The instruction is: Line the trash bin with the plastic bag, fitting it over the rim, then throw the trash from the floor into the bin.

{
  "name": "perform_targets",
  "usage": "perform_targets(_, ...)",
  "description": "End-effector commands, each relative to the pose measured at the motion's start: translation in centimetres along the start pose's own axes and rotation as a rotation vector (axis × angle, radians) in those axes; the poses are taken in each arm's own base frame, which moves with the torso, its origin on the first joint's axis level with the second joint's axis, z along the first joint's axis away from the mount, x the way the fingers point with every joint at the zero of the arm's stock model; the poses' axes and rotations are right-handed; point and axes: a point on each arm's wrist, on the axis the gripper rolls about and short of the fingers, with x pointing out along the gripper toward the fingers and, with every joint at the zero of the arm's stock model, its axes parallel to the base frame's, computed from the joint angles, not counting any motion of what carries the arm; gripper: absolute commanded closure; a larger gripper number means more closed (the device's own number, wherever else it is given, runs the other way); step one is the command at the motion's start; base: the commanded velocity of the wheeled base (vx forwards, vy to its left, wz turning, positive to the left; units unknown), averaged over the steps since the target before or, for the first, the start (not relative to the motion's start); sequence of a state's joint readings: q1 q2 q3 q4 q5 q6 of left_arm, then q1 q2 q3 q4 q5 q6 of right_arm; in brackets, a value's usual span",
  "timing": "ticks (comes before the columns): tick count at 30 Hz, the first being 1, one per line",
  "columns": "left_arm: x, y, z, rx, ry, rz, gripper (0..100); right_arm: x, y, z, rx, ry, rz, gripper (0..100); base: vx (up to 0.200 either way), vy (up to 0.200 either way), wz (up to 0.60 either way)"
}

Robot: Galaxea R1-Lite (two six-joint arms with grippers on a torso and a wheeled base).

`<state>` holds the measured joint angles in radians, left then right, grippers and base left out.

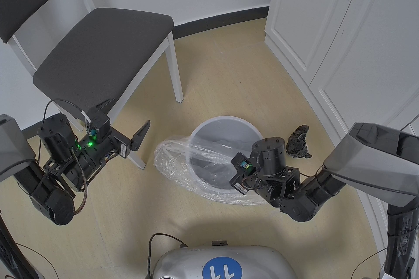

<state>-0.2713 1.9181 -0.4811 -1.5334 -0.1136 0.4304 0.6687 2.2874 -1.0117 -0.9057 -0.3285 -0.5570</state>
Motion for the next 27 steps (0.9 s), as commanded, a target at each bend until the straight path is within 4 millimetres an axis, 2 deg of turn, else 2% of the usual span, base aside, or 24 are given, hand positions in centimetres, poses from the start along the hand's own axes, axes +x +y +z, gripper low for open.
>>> perform_targets(1, 0.0, 0.0, -0.1, 0.000, 0.001, -0.001, 0, -0.1, -1.7, 1.4, 0.027, -0.046, -0.045, 100, 0.000, 0.000, 0.00)
perform_targets(3, 0.1, -0.1, -0.1, 0.000, 0.004, -0.002, 0, 0.1, -2.4, 2.0, 0.038, -0.065, -0.066, 100, 0.000, 0.000, 0.00)
perform_targets(7, 0.1, -0.1, -0.3, 0.001, 0.007, -0.002, 0, 1.4, -5.0, 2.8, 0.077, -0.103, -0.142, 100, 0.000, 0.000, 0.00)
perform_targets(12, 0.3, -0.2, -0.4, 0.001, 0.010, -0.003, 0, 3.2, -6.7, 3.0, 0.111, -0.126, -0.202, 100, 0.000, 0.000, 0.00)
perform_targets(16, 0.5, -0.2, -0.6, 0.000, 0.014, -0.005, 0, 5.8, -6.9, 2.9, 0.180, -0.162, -0.240, 100, 0.000, 0.000, 0.00)
perform_targets(17, 0.5, -0.2, -0.6, 0.000, 0.014, -0.005, 0, 5.8, -6.9, 2.9, 0.180, -0.162, -0.240, 100, 0.000, 0.000, 0.00)
perform_targets(19, 0.5, -0.2, -0.7, 0.000, 0.016, -0.004, 0, 7.2, -7.0, 3.4, 0.250, -0.166, -0.323, 100, 0.000, 0.000, 0.00)
perform_targets(27, 0.5, -0.2, -0.7, 0.002, 0.016, -0.004, 0, 9.3, -8.0, 5.2, 0.329, -0.262, -0.409, 100, 0.000, 0.000, 0.00)
